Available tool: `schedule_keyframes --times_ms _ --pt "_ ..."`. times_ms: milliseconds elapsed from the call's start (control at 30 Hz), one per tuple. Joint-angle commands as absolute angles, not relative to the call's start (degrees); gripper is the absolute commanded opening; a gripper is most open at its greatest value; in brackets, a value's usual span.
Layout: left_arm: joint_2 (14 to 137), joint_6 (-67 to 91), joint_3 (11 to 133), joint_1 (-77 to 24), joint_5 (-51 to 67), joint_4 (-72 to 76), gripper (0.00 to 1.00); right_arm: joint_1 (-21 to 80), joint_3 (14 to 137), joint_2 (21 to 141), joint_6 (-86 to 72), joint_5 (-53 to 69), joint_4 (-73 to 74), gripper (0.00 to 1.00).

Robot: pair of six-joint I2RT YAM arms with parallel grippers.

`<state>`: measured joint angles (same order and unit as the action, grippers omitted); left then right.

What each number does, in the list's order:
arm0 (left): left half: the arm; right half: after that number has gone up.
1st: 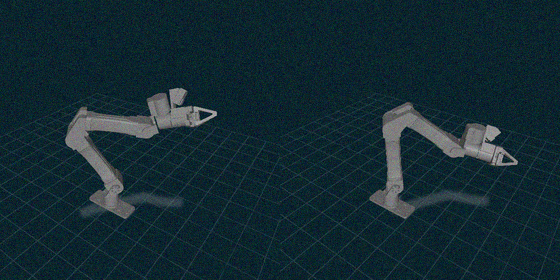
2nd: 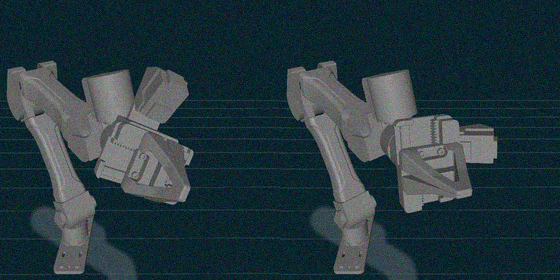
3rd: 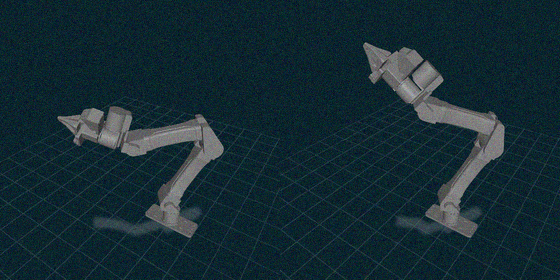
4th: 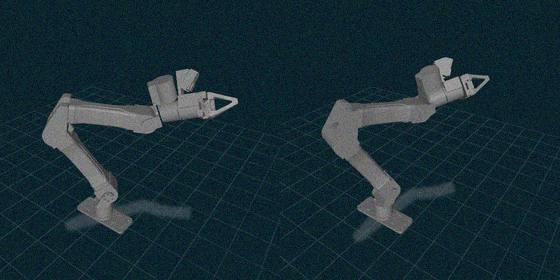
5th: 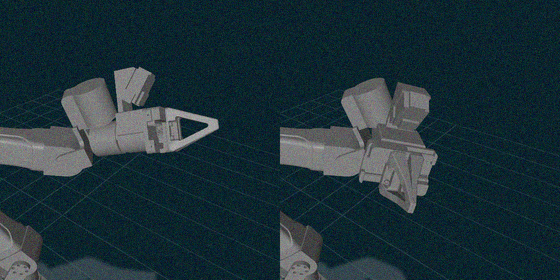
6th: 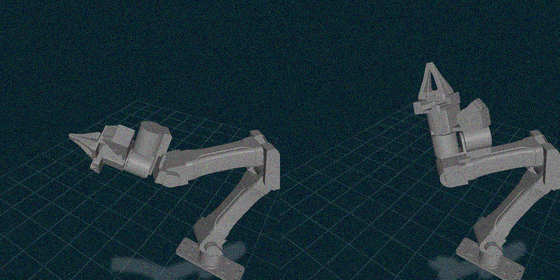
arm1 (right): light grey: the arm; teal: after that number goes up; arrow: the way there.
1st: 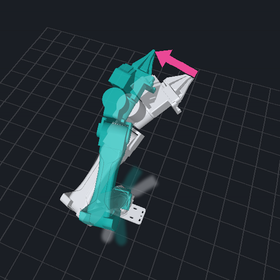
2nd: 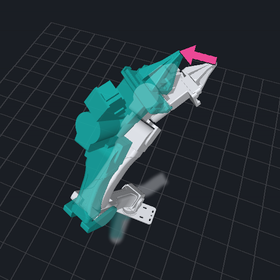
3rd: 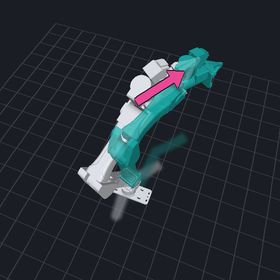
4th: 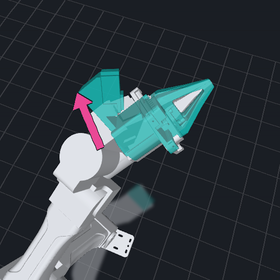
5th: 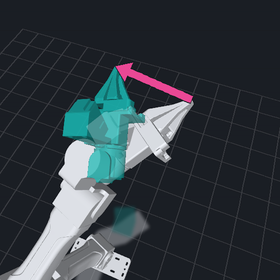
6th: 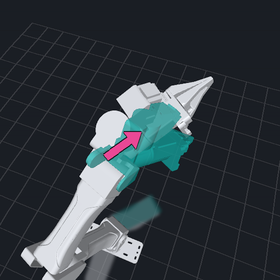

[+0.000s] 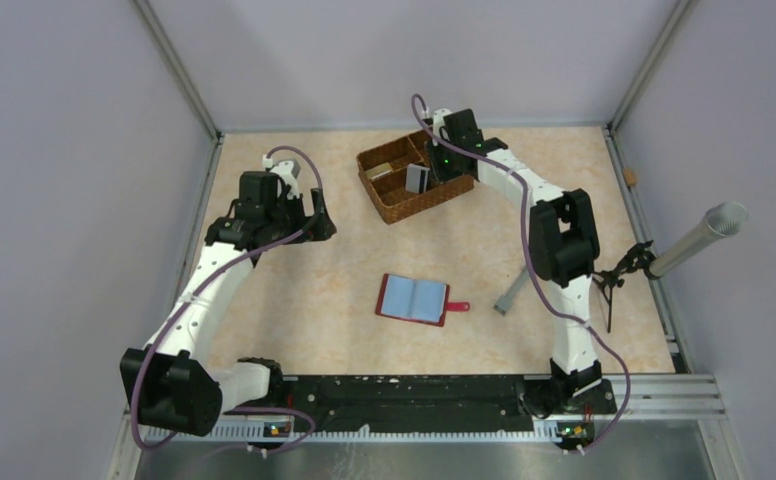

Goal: Put the credit cards into the card holder
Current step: Pick up the credit card from the storage box.

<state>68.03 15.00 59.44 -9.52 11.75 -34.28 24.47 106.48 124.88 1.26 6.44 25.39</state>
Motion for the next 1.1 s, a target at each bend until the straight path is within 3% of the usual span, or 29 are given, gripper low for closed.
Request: schedule_keyframes --times_ms 0,467,1067 --pt "67.5 14.2 59.1 -9.3 11.8 -33.0 0.99 24.3 106.2 119.9 0.4 7.8 24.3 0.21" --pt "67.9 14.1 59.1 -9.3 12.1 -33.0 0.99 24.2 106.0 119.1 0.4 7.7 24.2 0.20" --pt "67.8 14.1 59.0 -9.3 12.0 -32.9 0.99 24.2 100.6 113.9 2.3 0.3 19.5 0.01"
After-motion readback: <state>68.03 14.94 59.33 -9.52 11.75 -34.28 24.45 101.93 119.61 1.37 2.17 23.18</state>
